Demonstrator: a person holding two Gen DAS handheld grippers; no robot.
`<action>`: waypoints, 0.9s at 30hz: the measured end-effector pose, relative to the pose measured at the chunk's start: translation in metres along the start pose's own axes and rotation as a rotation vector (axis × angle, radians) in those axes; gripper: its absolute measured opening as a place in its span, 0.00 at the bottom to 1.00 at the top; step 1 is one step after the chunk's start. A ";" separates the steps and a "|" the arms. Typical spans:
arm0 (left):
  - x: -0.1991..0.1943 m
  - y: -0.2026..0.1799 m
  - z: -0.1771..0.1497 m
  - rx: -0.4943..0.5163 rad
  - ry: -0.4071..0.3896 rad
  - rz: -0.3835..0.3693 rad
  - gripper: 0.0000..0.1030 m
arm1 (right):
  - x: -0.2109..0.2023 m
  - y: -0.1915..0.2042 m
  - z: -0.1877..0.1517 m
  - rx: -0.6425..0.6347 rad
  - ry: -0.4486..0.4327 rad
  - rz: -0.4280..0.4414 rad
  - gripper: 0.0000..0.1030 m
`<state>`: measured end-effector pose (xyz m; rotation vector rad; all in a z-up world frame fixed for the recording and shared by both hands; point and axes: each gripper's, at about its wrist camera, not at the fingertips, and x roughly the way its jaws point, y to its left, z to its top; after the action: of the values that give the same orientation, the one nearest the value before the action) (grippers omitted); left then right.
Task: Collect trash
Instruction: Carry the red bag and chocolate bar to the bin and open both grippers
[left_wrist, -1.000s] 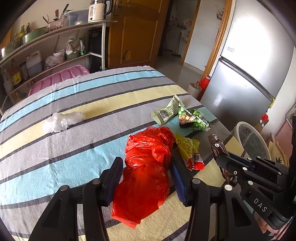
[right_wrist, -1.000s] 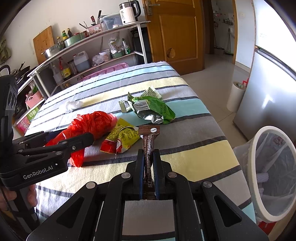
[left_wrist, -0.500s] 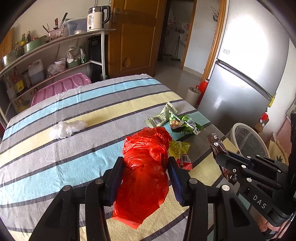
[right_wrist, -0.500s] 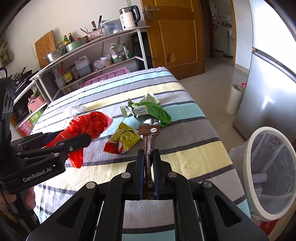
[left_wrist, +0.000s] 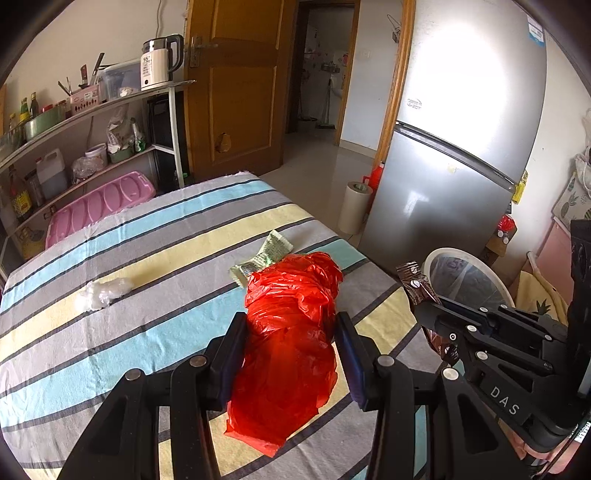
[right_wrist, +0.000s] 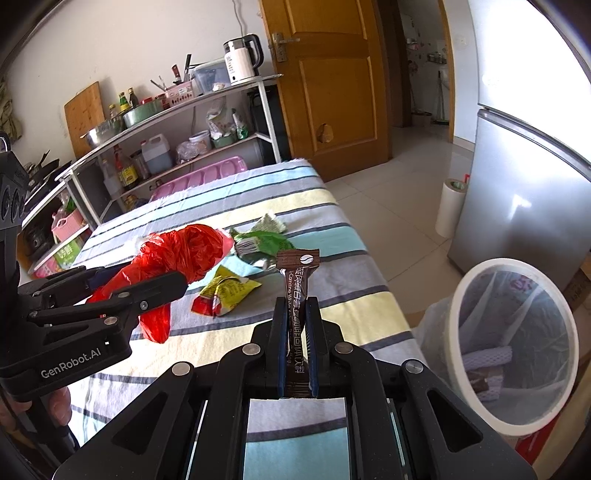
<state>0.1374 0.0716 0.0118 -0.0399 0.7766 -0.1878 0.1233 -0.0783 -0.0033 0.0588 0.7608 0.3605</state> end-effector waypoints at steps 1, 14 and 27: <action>0.000 -0.005 0.002 0.006 -0.005 -0.009 0.46 | -0.002 -0.004 0.000 0.005 -0.004 -0.005 0.09; 0.023 -0.083 0.020 0.122 -0.001 -0.091 0.46 | -0.031 -0.070 -0.004 0.092 -0.044 -0.094 0.09; 0.059 -0.162 0.026 0.220 0.036 -0.160 0.46 | -0.050 -0.140 -0.017 0.167 -0.035 -0.202 0.09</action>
<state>0.1718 -0.0992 0.0071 0.1100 0.7846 -0.4263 0.1197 -0.2280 -0.0080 0.1437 0.7540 0.1028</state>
